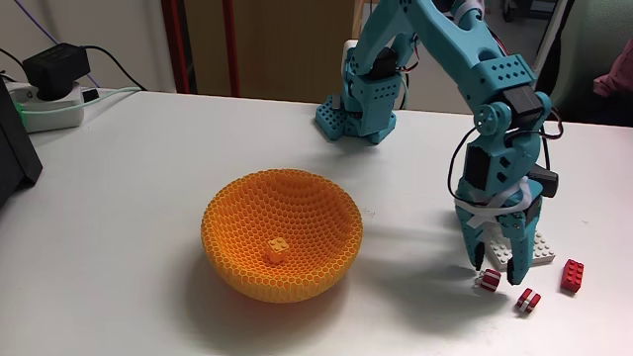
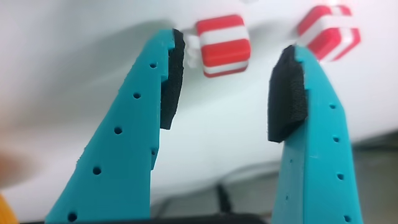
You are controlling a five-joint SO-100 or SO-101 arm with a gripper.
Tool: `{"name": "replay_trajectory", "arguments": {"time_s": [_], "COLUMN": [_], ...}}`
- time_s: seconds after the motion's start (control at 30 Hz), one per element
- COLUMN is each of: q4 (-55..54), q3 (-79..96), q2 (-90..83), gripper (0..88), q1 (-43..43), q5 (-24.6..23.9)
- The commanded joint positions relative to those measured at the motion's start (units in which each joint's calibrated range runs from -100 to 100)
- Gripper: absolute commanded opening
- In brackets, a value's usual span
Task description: Pick only small cubed objects and place them into the bowl
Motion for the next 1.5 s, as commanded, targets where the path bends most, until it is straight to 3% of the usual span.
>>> {"name": "replay_trajectory", "arguments": {"time_s": [0.0,0.4,0.87,1.07,1.27,1.47], "q4": [-0.5,-1.8,-2.4,2.3,12.3,13.3], "q3": [-3.3,-3.4,-2.9,-3.1,-2.9,3.5], "q2": [0.1,1.8,2.9,-6.7,-29.5,-41.5], "gripper": [22.1,20.8,1.8,1.1,3.3,4.3], "q1": [0.5,3.1,2.4,4.6,13.3,35.3], "q5": [0.2,1.2,1.6,1.7,3.4,8.6]}}
